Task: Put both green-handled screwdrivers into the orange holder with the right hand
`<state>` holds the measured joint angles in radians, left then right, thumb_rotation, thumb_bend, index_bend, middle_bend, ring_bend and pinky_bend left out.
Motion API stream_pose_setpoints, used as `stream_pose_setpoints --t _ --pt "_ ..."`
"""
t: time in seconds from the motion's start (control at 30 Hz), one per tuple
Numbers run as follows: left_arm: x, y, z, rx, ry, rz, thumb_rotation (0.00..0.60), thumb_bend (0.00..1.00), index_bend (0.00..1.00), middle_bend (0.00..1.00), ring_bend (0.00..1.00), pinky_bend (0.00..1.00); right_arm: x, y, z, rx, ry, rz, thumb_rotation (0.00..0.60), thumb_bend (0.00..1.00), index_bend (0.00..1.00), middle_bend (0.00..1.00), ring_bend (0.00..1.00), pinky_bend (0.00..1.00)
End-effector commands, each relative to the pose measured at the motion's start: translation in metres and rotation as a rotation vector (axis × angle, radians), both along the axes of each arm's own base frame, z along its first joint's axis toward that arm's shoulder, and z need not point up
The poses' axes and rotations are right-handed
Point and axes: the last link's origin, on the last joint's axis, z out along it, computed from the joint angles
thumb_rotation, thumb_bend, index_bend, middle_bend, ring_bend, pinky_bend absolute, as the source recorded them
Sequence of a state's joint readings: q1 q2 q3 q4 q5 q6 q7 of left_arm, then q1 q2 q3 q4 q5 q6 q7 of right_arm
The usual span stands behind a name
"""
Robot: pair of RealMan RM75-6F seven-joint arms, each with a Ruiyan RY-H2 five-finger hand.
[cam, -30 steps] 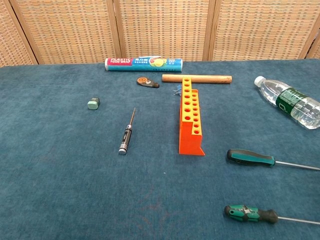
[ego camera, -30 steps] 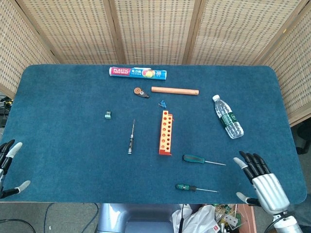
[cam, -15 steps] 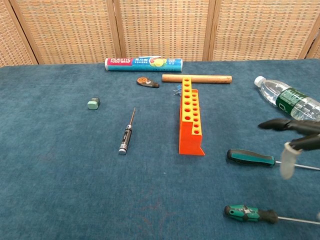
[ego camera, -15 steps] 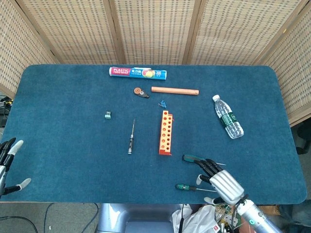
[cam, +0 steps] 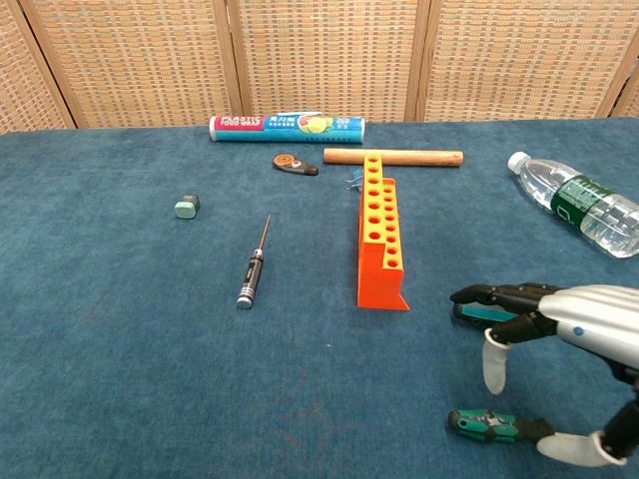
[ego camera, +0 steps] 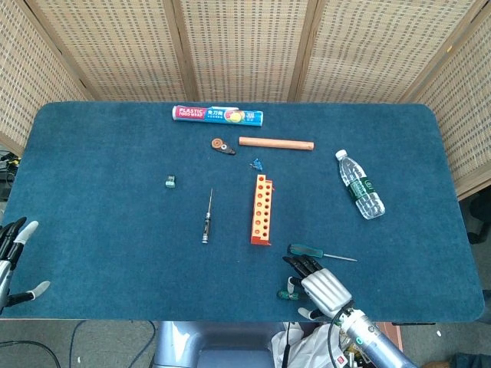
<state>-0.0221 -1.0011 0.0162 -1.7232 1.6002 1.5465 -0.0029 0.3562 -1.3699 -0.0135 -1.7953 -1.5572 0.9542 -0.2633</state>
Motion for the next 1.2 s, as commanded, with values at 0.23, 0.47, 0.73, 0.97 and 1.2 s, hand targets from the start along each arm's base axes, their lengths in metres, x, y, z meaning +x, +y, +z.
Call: stream_pose_setpoints --t 0.23,0.47,0.73,0.97,1.2 --pt "0.0 0.001 -0.001 0.002 0.002 0.004 0.6 0.0 0.0 0.0 0.0 0.0 0.02 -0.012 -0.022 0.014 0.036 -0.023 0.6 0.25 0.43 0.0 0.0 0.0" --pt "-0.001 0.002 0.001 0.002 -0.001 0.007 0.6 0.0 0.0 0.0 0.0 0.0 0.021 -0.013 -0.033 0.026 0.087 -0.053 0.6 0.25 0.43 0.0 0.0 0.0" --pt "-0.001 0.002 0.002 0.003 -0.004 0.008 0.6 0.0 0.0 0.0 0.0 0.0 0.021 -0.013 -0.041 0.018 0.133 -0.079 0.6 0.25 0.43 0.0 0.0 0.0" --pt "-0.002 0.003 0.002 0.002 -0.003 0.009 0.6 0.0 0.0 0.0 0.0 0.0 0.018 -0.015 -0.042 0.006 0.175 -0.09 0.6 0.25 0.43 0.0 0.0 0.0" --pt "-0.002 0.002 0.001 0.003 -0.001 0.01 0.6 0.0 0.0 0.0 0.0 0.0 0.014 -0.015 -0.041 0.003 0.19 -0.11 0.6 0.25 0.44 0.0 0.0 0.0"
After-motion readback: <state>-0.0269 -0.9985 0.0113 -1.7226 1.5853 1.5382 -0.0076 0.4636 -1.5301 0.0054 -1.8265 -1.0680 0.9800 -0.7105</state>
